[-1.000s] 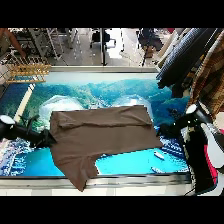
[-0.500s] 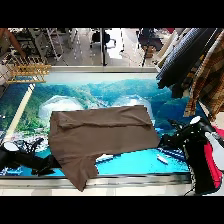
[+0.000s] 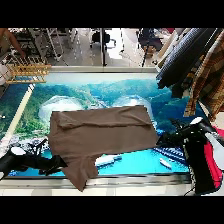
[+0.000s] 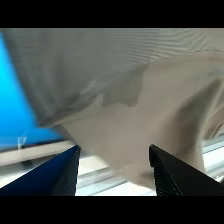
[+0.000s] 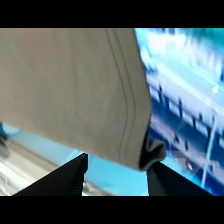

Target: Fold the clothes and pants, and hang the long-sleeved shirts on hangers.

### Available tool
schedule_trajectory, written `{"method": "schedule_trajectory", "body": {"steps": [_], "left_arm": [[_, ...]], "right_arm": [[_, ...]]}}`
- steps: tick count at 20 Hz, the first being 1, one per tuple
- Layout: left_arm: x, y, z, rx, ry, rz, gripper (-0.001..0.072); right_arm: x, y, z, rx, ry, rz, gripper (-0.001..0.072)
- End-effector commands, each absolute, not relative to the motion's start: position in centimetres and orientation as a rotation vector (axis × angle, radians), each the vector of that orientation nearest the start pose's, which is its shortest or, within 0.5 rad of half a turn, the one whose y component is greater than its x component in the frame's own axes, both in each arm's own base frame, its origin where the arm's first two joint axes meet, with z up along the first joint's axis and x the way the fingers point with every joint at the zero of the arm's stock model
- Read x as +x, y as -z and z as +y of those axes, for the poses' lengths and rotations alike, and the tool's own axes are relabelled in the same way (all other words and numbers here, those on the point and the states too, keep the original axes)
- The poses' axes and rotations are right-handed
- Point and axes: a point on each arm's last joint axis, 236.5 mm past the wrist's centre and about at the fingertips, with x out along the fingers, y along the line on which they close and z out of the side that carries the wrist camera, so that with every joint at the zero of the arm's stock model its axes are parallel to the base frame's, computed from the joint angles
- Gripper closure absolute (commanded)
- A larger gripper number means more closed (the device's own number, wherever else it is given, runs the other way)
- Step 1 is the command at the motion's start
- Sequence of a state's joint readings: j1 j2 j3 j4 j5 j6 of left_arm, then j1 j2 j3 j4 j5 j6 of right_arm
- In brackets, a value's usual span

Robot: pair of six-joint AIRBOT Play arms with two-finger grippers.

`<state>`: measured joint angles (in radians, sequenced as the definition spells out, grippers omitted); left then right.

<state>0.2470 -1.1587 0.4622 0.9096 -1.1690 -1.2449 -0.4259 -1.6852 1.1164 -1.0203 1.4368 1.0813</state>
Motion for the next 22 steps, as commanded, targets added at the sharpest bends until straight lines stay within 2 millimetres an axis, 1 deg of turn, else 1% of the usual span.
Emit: {"method": "schedule_trajectory", "body": {"steps": [1,2,3,4,5,7,9,11,12,13,15,16,17,18,20,22], "left_arm": [[21.4,11.6,-9.4,-0.640,0.261,1.579,0.0554],[21.2,11.6,-9.7,-0.633,0.271,1.584,0.0702],[21.0,11.4,-9.9,-0.629,0.286,1.594,0.0702],[20.5,11.1,-10.1,-0.624,0.315,1.610,0.0702],[20.1,10.4,-10.2,-0.618,0.358,1.616,0.0702],[20.3,8.3,-9.8,-0.628,0.409,1.601,0.0703],[21.6,5.7,-8.7,-0.640,0.423,1.550,0.0704],[23.4,3.0,-7.5,-0.624,0.437,1.489,0.0704],[24.8,1.5,-7.1,-0.621,0.445,1.443,0.0704],[26.6,-0.3,-6.8,-0.636,0.461,1.370,0.0704],[30.2,-3.7,-6.4,-0.691,0.492,1.221,0.0704],[32.0,-4.6,-5.7,-0.718,0.473,1.161,0.0704],[34.0,-4.7,-4.5,-0.723,0.432,1.115,0.0704],[35.8,-4.4,-3.4,-0.725,0.390,1.081,0.0704],[40.0,-3.8,-1.4,-0.791,0.308,0.994,0.0704],[44.0,-3.1,-0.1,-0.892,0.269,0.916,0.0705]], "right_arm": [[32.9,11.0,-1.6,0.642,-0.353,1.618,0.0328],[33.0,11.0,-1.6,0.643,-0.352,1.619,0.0421],[32.8,10.9,-1.6,0.644,-0.356,1.623,0.0517],[32.6,10.8,-1.4,0.645,-0.368,1.633,0.0587],[32.2,10.6,-1.2,0.642,-0.389,1.643,0.0687],[31.6,9.7,-0.8,0.642,-0.421,1.660,0.0696],[31.7,8.1,-0.5,0.632,-0.446,1.632,0.0697],[32.3,6.0,-0.3,0.612,-0.451,1.570,0.0697],[32.7,4.8,-0.1,0.590,-0.459,1.542,0.0698],[33.2,3.6,0.1,0.560,-0.468,1.514,0.0698],[35.6,1.5,0.6,0.476,-0.467,1.431,0.0698],[37.7,0.8,0.8,0.440,-0.439,1.371,0.0699],[40.0,0.2,1.0,0.405,-0.404,1.296,0.0699],[42.7,-0.3,1.3,0.377,-0.368,1.214,0.0699],[47.4,-1.1,1.5,0.349,-0.300,1.080,0.0699],[51.2,-1.0,1.6,0.357,-0.255,1.003,0.0699]]}}
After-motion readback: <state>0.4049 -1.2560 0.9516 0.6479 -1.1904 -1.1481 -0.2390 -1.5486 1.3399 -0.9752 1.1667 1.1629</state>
